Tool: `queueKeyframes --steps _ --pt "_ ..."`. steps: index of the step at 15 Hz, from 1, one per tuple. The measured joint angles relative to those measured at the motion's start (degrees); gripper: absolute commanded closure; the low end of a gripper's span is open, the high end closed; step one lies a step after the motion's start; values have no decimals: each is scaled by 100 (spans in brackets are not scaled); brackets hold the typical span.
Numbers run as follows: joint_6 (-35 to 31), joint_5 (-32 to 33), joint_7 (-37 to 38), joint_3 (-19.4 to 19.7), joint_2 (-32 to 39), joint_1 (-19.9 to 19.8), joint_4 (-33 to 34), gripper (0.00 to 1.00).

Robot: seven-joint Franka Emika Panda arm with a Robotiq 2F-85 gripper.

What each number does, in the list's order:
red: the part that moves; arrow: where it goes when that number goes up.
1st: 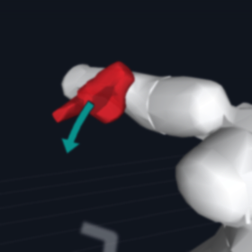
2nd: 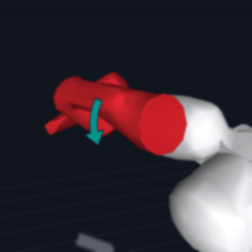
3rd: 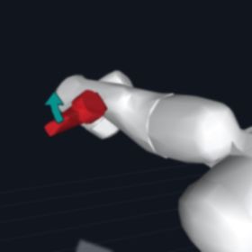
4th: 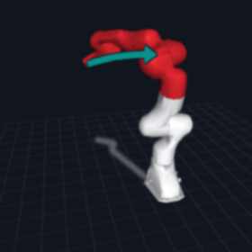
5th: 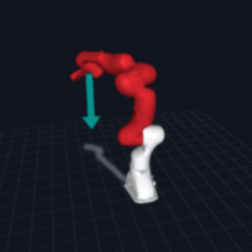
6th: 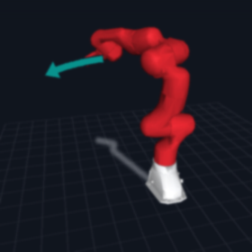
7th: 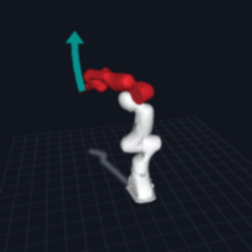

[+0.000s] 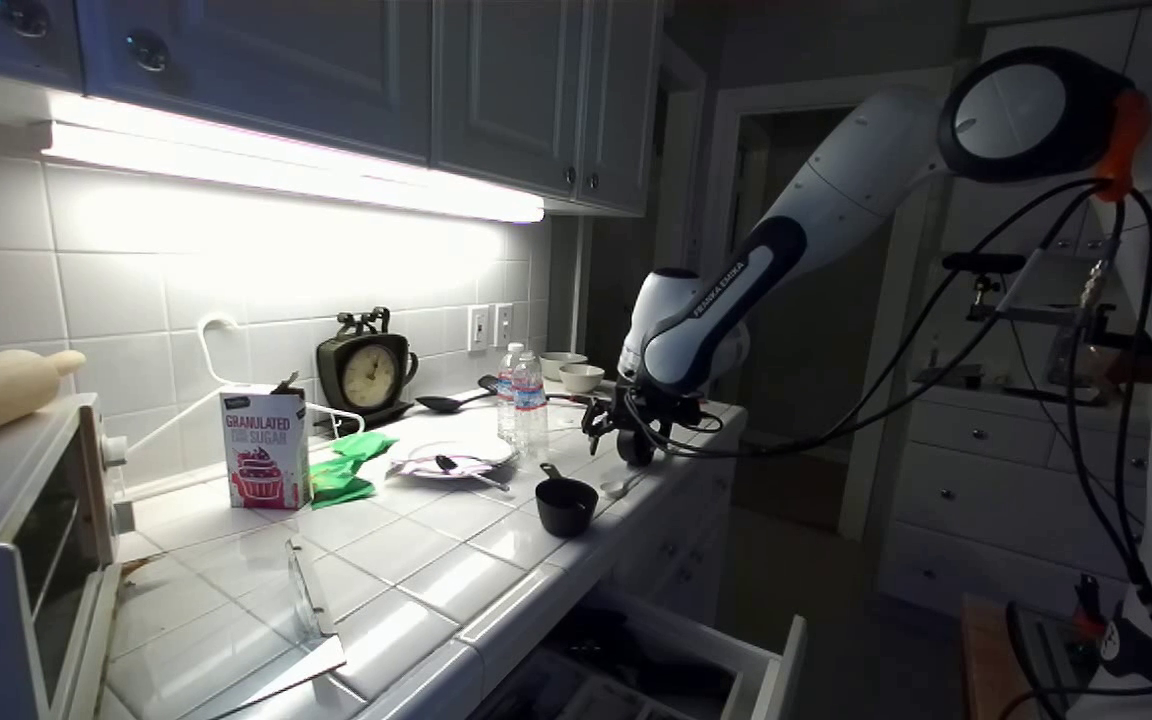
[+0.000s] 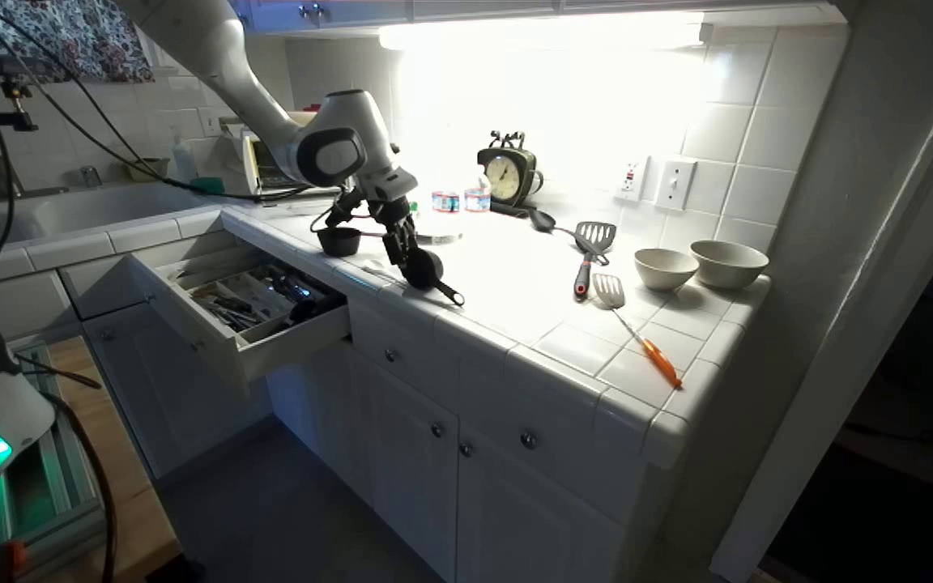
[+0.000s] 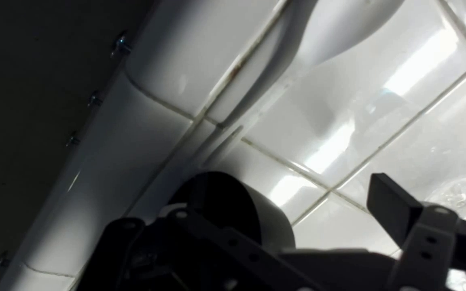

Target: Take the pot out of the other then move the pot on the right to the right

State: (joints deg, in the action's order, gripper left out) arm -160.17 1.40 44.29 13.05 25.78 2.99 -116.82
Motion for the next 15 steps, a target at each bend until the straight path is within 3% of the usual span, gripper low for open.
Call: queueKeyframes --steps 8,15 --pt "440 173 3 401 -205 171 0 0" --pt "980 776 9 682 -442 187 13 0"
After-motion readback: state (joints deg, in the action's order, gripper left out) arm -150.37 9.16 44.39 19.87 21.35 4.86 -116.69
